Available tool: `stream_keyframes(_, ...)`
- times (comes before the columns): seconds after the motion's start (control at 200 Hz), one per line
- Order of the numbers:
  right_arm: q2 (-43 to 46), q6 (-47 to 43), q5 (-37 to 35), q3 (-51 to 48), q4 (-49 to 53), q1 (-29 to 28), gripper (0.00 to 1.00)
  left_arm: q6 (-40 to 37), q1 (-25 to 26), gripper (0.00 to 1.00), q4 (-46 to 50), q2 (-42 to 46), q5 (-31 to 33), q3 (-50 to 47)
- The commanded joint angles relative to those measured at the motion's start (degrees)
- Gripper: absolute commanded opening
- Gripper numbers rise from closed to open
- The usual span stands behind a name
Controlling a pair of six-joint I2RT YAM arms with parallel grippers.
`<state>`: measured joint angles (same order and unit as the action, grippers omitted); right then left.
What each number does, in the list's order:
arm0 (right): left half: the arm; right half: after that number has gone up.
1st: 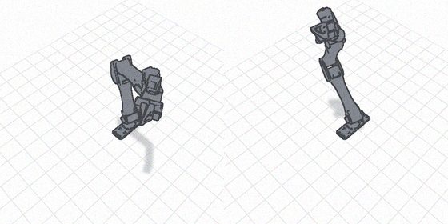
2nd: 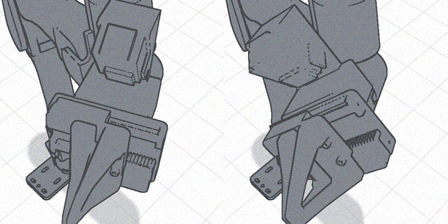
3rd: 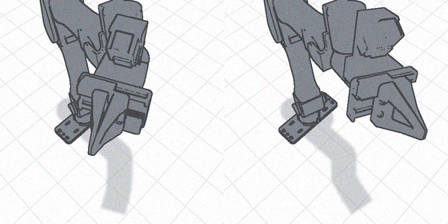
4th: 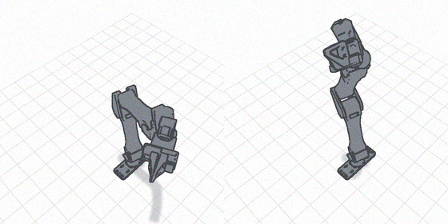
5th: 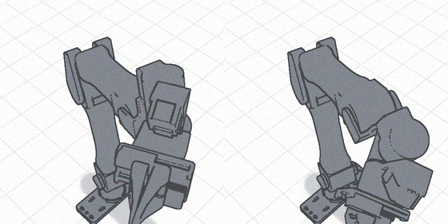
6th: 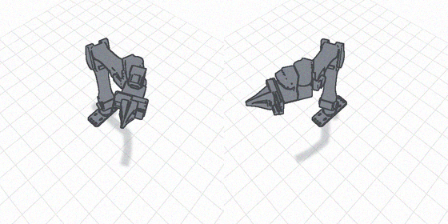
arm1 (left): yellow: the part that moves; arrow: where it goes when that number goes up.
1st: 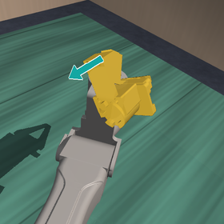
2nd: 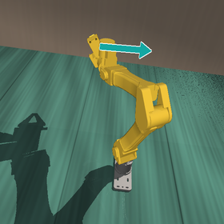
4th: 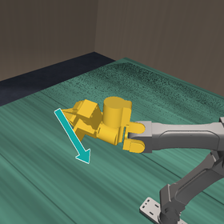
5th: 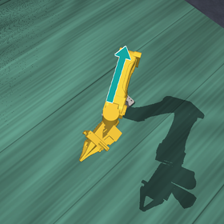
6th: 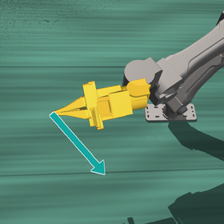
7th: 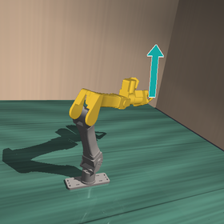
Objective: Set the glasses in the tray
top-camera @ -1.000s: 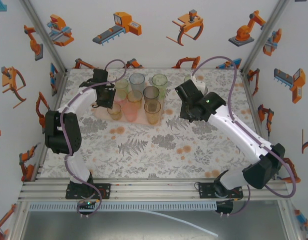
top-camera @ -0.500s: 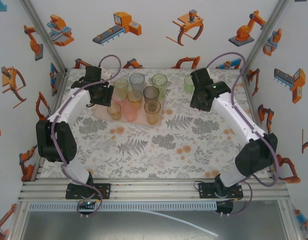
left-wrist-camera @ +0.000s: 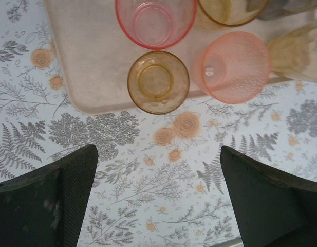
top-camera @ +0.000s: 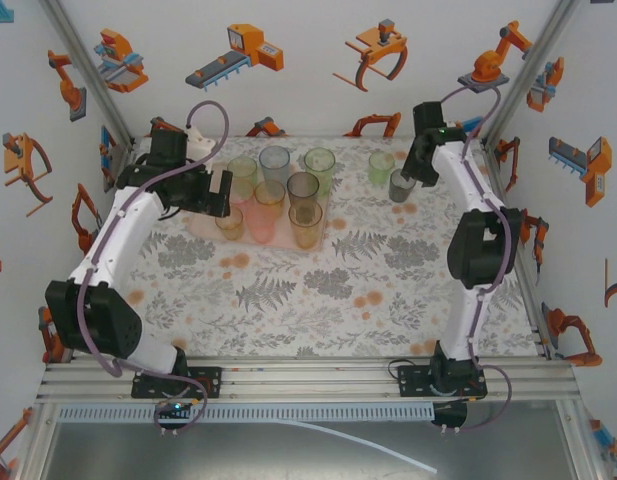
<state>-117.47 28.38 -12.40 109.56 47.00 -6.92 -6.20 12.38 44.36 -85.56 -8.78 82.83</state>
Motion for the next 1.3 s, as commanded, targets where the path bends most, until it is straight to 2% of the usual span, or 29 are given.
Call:
stream_keyframes(0.0,-3.58,-1.74,1.53,3.88,0.22,1.22,0.42,-1.52,-0.01,0.99,4.73,3.28,-5.60,2.25)
stream_keyframes(0.2,-9.15,-2.34,2.76,8.54,0.36,2.78,0.40,-3.22,0.01,0.99,6.30,7.28,-6.81,1.38)
stream_keyframes(0.471,-13.33,-3.30,3.43,11.63,0.38,3.31,0.39,-3.26,0.01,0.99,7.39,8.15,-6.54,1.36)
stream_keyframes(0.736,-14.28,-3.97,2.93,10.86,0.29,3.31,0.27,-3.25,0.01,0.99,7.76,8.02,-7.15,2.40)
stream_keyframes(0.836,-13.93,-4.49,2.82,10.42,0.28,3.31,0.18,-3.22,0.01,0.99,7.76,7.88,-6.98,2.34)
stream_keyframes(1.011,-13.00,-5.47,2.30,9.48,0.21,3.31,0.06,-3.13,0.01,0.99,8.30,7.47,-7.02,3.45)
stream_keyframes(1.192,-12.02,-6.40,1.59,8.28,0.19,3.31,0.00,-2.45,-0.01,0.98,9.16,6.86,-6.89,5.56)
stream_keyframes(1.297,-11.34,-7.09,1.51,7.20,-0.03,3.31,0.00,-1.67,0.01,0.97,9.45,6.65,-6.35,6.50)
